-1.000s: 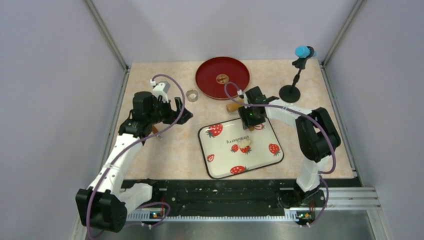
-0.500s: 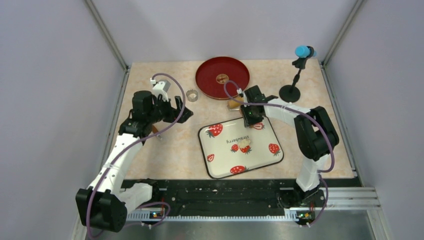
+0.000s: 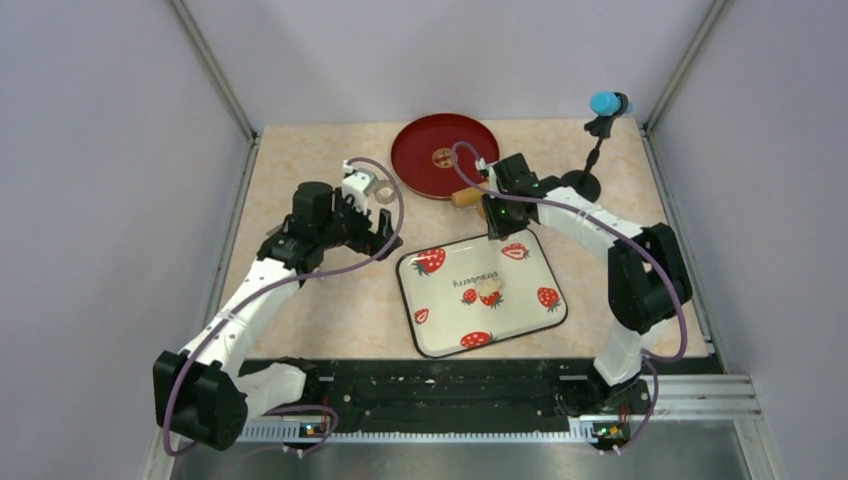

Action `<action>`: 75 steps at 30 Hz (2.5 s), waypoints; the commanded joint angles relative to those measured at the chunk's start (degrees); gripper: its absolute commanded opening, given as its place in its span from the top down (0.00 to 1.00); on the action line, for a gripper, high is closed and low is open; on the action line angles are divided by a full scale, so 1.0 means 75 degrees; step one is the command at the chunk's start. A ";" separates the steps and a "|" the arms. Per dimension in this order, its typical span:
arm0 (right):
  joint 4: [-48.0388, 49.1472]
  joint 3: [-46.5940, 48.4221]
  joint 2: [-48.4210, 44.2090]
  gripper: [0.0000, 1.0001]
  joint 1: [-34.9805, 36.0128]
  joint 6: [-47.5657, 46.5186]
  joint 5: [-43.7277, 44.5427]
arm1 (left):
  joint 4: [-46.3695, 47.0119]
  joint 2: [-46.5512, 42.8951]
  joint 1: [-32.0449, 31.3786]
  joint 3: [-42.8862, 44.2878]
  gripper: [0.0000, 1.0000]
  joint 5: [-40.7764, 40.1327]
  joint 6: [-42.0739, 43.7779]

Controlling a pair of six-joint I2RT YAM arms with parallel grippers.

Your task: Roll out the dumpling wrappers from the dough

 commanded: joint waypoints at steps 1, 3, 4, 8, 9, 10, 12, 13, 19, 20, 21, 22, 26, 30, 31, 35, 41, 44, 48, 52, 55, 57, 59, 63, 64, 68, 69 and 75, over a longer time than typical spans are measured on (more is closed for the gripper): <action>0.0019 0.0549 -0.0828 1.00 0.0122 -0.0057 -0.0090 | 0.0303 0.0189 -0.0585 0.0385 0.01 -0.0423 0.0940; -0.0028 0.0552 -0.0961 1.00 0.0158 -0.0050 -0.0116 | 0.0557 0.0291 -0.0869 0.0365 0.01 -0.0531 0.1225; -0.0047 0.0546 -0.1020 1.00 0.0169 -0.0048 -0.0181 | 0.0703 0.0322 -0.1013 0.0335 0.02 -0.0541 0.1411; -0.0120 0.0509 -0.1329 1.00 0.0266 -0.0049 -0.0522 | 0.1655 0.0336 -0.1503 0.0014 0.02 -0.0633 0.2077; -0.0121 0.0487 -0.1424 1.00 0.0304 -0.0043 -0.0603 | 0.1972 0.0329 -0.1590 -0.0105 0.02 -0.0634 0.2216; -0.0143 0.0474 -0.1506 1.00 0.0348 -0.0041 -0.0701 | 0.2255 0.0317 -0.1663 -0.0213 0.03 -0.0643 0.2329; -0.0189 0.0453 -0.1649 1.00 0.0452 -0.0008 -0.0920 | 0.2857 0.0331 -0.1809 -0.0380 0.04 -0.0663 0.2543; -0.0218 0.0450 -0.1717 1.00 0.0506 -0.0002 -0.1041 | 0.3018 0.0372 -0.1863 -0.0412 0.04 -0.0647 0.2630; -0.0413 0.0302 -0.2137 1.00 0.0658 0.0355 -0.1615 | 0.3057 0.0796 -0.2465 -0.0201 0.14 -0.0762 0.3660; -0.0404 0.0260 -0.2203 1.00 0.0671 0.0413 -0.1697 | 0.3057 0.0858 -0.2619 -0.0184 0.15 -0.0983 0.3953; -0.0406 0.0214 -0.2248 1.00 0.0679 0.0468 -0.1800 | 0.2980 0.0935 -0.2798 -0.0132 0.16 -0.1215 0.4273; -0.0406 0.0202 -0.2277 1.00 0.0678 0.0522 -0.1909 | 0.2829 0.1021 -0.2980 -0.0059 0.16 -0.1441 0.4639; -0.0416 0.0194 -0.2284 1.00 0.0718 0.0642 -0.2229 | 0.2971 0.1242 -0.3522 -0.0001 0.18 -0.2476 0.5350; -0.0431 0.0103 -0.2309 1.00 0.0746 0.0729 -0.2215 | 0.3176 0.1369 -0.3760 0.0109 0.24 -0.3254 0.5664; -0.0432 0.0071 -0.2306 1.00 0.0745 0.0741 -0.2190 | 0.3274 0.1362 -0.3777 0.0095 0.25 -0.3390 0.5670; -0.0478 0.0060 -0.2306 1.00 0.0745 0.0730 -0.2145 | 0.3675 0.1271 -0.3861 -0.0083 0.26 -0.3761 0.5892; -0.0496 0.0088 -0.2259 1.00 0.0748 0.0697 -0.2203 | 0.3907 0.1204 -0.3886 -0.0273 0.24 -0.3985 0.6029; -0.0493 0.0144 -0.2219 1.00 0.0747 0.0696 -0.2300 | 0.3986 0.1385 -0.3895 -0.0253 0.24 -0.3994 0.6015; -0.0548 0.0170 -0.2233 1.00 0.0748 0.0644 -0.2352 | 0.4040 0.1678 -0.3895 -0.0116 0.24 -0.4011 0.6069; -0.0570 0.0231 -0.2107 1.00 0.0744 0.0603 -0.2467 | 0.3928 0.2076 -0.3907 0.0179 0.34 -0.3978 0.6124; -0.0604 0.0326 -0.2044 1.00 0.0748 0.0543 -0.2542 | 0.3898 0.2362 -0.3897 0.0379 0.55 -0.4098 0.6118; -0.0659 0.0380 -0.2021 1.00 0.0748 0.0490 -0.2563 | 0.3969 0.2516 -0.3898 0.0420 0.54 -0.4230 0.6118; -0.0703 0.0400 -0.2013 1.00 0.0748 0.0449 -0.2578 | 0.4024 0.2623 -0.3899 0.0421 0.53 -0.4295 0.6099; -0.0735 0.0417 -0.2024 1.00 0.0748 0.0383 -0.2630 | 0.4114 0.2767 -0.3899 0.0316 0.50 -0.4509 0.6101; -0.0746 0.0415 -0.2028 1.00 0.0748 0.0371 -0.2650 | 0.4121 0.2786 -0.3901 0.0289 0.50 -0.4527 0.6101; -0.0748 0.0420 -0.2019 1.00 0.0746 0.0302 -0.2738 | 0.4038 0.2761 -0.3898 0.0154 0.50 -0.4589 0.6092; -0.0745 0.0404 -0.2020 1.00 0.0746 0.0286 -0.2802 | 0.3988 0.2748 -0.3898 0.0132 0.50 -0.4564 0.6100; -0.0748 0.0388 -0.2030 1.00 0.0748 0.0209 -0.3035 | 0.3565 0.2754 -0.3887 0.0076 0.49 -0.4765 0.6001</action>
